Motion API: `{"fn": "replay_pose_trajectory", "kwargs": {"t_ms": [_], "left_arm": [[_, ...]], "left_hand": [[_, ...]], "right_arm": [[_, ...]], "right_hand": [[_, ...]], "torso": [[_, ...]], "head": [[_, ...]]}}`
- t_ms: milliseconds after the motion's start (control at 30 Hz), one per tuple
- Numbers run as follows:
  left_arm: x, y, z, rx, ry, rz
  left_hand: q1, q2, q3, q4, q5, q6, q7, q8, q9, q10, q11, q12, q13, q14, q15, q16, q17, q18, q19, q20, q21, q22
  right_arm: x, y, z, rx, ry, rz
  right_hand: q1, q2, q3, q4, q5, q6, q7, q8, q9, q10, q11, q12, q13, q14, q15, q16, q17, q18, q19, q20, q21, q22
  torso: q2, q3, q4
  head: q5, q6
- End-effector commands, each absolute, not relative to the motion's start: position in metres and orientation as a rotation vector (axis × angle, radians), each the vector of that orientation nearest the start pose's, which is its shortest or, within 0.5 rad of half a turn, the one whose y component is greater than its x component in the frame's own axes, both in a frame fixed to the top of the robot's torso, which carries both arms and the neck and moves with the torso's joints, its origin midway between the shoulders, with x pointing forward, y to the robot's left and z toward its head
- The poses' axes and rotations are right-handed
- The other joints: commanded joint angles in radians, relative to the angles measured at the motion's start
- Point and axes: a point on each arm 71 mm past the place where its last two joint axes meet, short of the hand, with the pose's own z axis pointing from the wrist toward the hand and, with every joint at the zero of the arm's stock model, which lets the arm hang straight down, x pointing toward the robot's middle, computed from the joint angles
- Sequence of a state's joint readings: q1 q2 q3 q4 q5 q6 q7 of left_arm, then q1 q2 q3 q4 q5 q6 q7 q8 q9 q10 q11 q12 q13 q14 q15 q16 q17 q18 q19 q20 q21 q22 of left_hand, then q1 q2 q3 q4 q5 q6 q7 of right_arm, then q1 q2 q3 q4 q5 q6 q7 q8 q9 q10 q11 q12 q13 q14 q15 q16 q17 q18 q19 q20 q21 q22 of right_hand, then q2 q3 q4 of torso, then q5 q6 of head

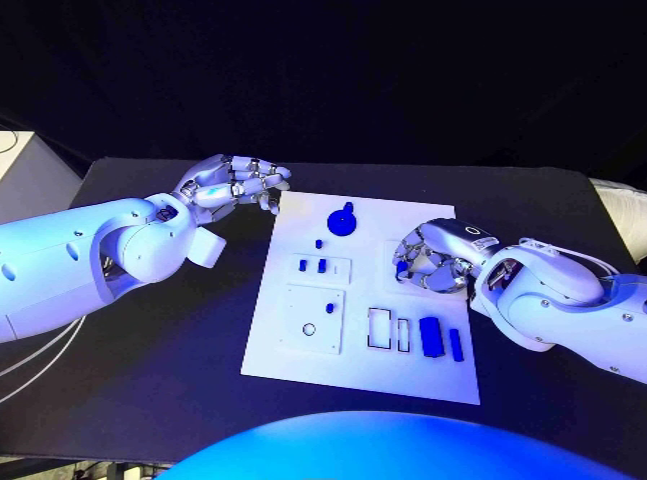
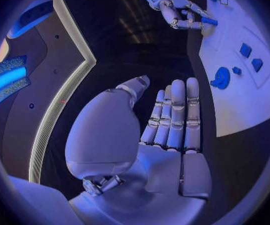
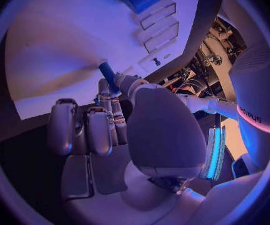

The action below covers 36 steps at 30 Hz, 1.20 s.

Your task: Assemble the parts on the task board

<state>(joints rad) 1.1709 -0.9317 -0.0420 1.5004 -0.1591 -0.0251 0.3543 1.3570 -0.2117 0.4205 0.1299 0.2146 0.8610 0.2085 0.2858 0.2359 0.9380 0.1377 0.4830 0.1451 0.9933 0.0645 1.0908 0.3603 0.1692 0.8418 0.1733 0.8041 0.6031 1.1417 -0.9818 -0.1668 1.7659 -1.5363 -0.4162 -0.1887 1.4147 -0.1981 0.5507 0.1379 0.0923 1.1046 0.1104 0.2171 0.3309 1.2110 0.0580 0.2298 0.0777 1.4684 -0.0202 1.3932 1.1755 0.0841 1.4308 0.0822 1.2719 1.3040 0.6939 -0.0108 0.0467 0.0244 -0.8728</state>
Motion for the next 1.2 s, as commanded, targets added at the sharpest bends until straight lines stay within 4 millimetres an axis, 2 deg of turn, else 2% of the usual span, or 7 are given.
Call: {"fn": "replay_pose_trajectory", "kwargs": {"t_ms": [33,233,433,700,867,1033,1200], "left_arm": [[0.477,0.241,-0.193,-0.940,1.631,-1.659],[0.477,0.241,-0.193,-0.941,1.631,-1.657],[0.477,0.241,-0.193,-0.941,1.633,-1.657],[0.478,0.241,-0.193,-0.941,1.621,-1.656],[0.478,0.239,-0.193,-0.940,1.618,-1.658],[0.478,0.238,-0.193,-0.939,1.619,-1.663],[0.478,0.236,-0.193,-0.938,1.622,-1.667]], "left_hand": [[0.005,0.004,-0.003,0.007,-0.002,-0.006,-0.002,-0.003,-0.001,-0.005,0.001,0.005,0.001,0.000,0.006,-0.005,-0.001,0.013,0.010,0.000,-0.005,-0.002],[0.005,0.004,-0.003,0.007,-0.002,-0.006,-0.002,-0.003,-0.001,-0.005,0.001,0.005,0.001,0.000,0.006,-0.005,-0.001,0.013,0.010,0.000,-0.005,-0.002],[0.005,0.004,-0.003,0.007,-0.002,-0.006,-0.002,-0.003,-0.001,-0.005,0.001,0.005,0.001,0.000,0.006,-0.005,-0.001,0.013,0.010,0.000,-0.005,-0.002],[0.007,0.006,-0.003,0.008,-0.001,-0.007,-0.003,-0.003,-0.002,-0.006,0.001,0.005,0.002,0.000,0.006,-0.005,-0.001,0.013,0.011,0.000,-0.007,-0.003],[0.007,0.006,-0.003,0.008,-0.001,-0.007,-0.003,-0.003,-0.002,-0.006,0.001,0.005,0.002,0.000,0.006,-0.005,-0.001,0.013,0.011,0.000,-0.007,-0.003],[0.007,0.006,-0.003,0.008,-0.001,-0.007,-0.003,-0.003,-0.002,-0.006,0.001,0.005,0.002,0.000,0.006,-0.005,-0.001,0.013,0.011,0.000,-0.007,-0.003],[0.007,0.006,-0.003,0.008,-0.001,-0.007,-0.003,-0.003,-0.002,-0.006,0.001,0.005,0.002,0.000,0.006,-0.005,-0.001,0.013,0.011,0.000,-0.007,-0.003]], "right_arm": [[0.406,-0.203,-0.224,-0.093,1.722,0.695],[0.405,-0.203,-0.215,0.018,1.744,0.771],[0.400,-0.192,-0.209,0.077,1.765,0.865],[0.395,-0.159,-0.208,0.032,1.782,0.967],[0.391,-0.131,-0.208,-0.079,1.754,1.015],[0.383,-0.103,-0.215,-0.199,1.726,1.053],[0.375,-0.087,-0.225,-0.278,1.707,1.065]], "right_hand": [[0.009,0.022,0.008,0.000,0.004,0.008,0.002,0.006,0.014,0.017,-0.010,0.004,0.004,0.027,-0.007,0.006,0.001,-0.012,0.006,-0.004,0.005,0.002],[0.005,0.019,0.010,-0.005,0.009,0.007,0.003,0.009,0.019,0.021,-0.010,0.001,0.005,0.027,-0.008,0.007,0.001,-0.012,0.007,-0.006,0.006,0.003],[-0.016,0.014,0.009,-0.003,0.014,0.000,0.003,0.012,0.026,0.022,-0.008,-0.008,0.006,0.024,-0.006,0.002,-0.010,-0.010,0.001,-0.005,-0.006,-0.005],[-0.022,0.010,0.009,-0.005,0.019,-0.004,0.004,0.012,0.028,0.021,-0.008,-0.013,0.006,0.022,-0.006,-0.001,-0.016,-0.008,-0.003,-0.005,-0.012,-0.010],[-0.022,0.010,0.011,-0.009,0.028,-0.006,0.004,0.013,0.030,0.022,-0.008,-0.016,0.007,0.022,-0.006,-0.001,-0.016,-0.008,-0.003,-0.005,-0.013,-0.010],[-0.021,0.009,0.014,-0.016,0.036,-0.007,0.004,0.015,0.033,0.023,-0.008,-0.019,0.007,0.022,-0.006,-0.001,-0.017,-0.008,-0.004,-0.005,-0.013,-0.009],[-0.021,0.009,0.015,-0.018,0.037,-0.008,0.004,0.015,0.034,0.022,-0.008,-0.021,0.007,0.022,-0.006,-0.001,-0.016,-0.008,-0.004,-0.005,-0.014,-0.009]], "torso": [[-0.001,0.0001,0.0001],[-0.001,-0.0007,-0.0003],[0.000,-0.0004,0.0005],[-0.001,-0.0011,-0.0001],[0.000,-0.0003,0.0018],[0.001,-0.0017,0.0006],[0.000,-0.0019,0.0010]], "head": [[0.002,0.000],[0.002,0.000],[0.009,0.000],[0.025,0.000],[0.032,0.000],[0.039,0.000],[0.043,0.000]]}}
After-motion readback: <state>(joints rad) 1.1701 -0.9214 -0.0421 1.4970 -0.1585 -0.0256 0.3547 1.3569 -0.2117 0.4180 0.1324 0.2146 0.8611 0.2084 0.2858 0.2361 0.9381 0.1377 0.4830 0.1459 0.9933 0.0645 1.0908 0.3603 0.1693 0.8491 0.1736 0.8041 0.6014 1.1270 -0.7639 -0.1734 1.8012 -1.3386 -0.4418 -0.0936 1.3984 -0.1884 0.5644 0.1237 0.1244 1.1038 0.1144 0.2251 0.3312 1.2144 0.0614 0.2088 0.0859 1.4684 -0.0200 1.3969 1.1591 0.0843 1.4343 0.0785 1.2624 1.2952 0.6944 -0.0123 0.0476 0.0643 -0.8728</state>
